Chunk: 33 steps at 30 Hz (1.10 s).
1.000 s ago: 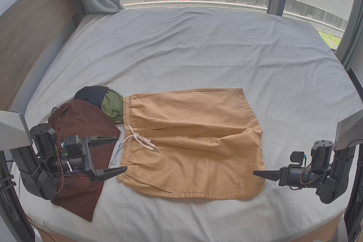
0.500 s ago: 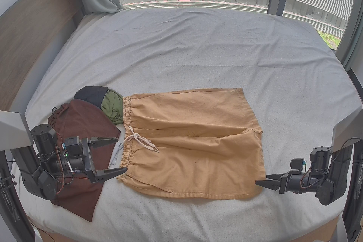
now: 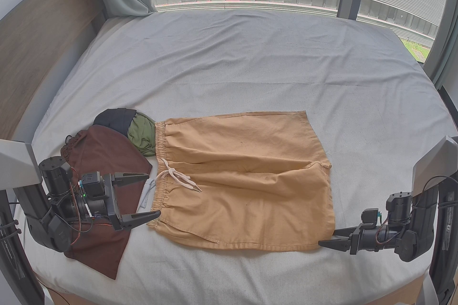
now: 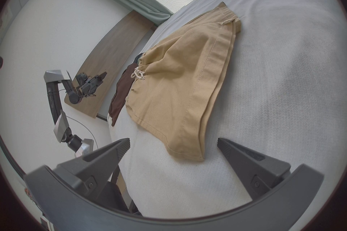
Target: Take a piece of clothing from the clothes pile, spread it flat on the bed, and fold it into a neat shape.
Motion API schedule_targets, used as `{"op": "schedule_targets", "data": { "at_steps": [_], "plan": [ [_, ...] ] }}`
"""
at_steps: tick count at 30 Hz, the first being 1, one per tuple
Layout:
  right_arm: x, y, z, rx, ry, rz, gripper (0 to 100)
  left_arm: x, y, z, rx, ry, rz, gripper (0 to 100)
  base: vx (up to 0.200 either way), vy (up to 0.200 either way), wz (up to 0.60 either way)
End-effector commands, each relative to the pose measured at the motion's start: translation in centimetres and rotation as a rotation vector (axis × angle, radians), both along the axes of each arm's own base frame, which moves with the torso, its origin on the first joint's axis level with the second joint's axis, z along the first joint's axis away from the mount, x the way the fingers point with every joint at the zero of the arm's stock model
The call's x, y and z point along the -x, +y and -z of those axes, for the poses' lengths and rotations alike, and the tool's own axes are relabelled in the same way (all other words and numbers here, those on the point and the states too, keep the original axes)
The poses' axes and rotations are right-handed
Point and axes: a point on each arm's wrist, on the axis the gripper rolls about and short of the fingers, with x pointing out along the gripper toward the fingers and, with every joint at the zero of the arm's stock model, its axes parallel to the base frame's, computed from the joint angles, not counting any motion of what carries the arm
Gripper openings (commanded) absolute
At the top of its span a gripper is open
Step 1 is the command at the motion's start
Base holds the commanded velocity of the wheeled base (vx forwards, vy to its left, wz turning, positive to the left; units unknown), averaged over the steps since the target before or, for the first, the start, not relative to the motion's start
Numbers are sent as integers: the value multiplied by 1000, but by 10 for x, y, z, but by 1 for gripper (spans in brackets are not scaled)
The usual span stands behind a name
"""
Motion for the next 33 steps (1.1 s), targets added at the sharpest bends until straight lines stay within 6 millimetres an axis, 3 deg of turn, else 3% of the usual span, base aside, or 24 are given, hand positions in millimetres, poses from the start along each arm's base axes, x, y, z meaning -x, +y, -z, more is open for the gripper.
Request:
{"op": "schedule_targets", "data": {
  "at_steps": [1,25,26,33],
  "plan": [
    [1,0,10,1,19,-25,100,0,0,0,0,1,0,100,0,0,0],
    [-2,3,11,-29,-11,-89,100,0,0,0,0,0,0,100,0,0,0],
    [-2,3,11,-29,-13,-90,0,0,0,0,0,0,0,100,0,0,0],
    [-2,2,11,-30,-11,-89,0,0,0,0,0,1,0,100,0,0,0]
  ]
}}
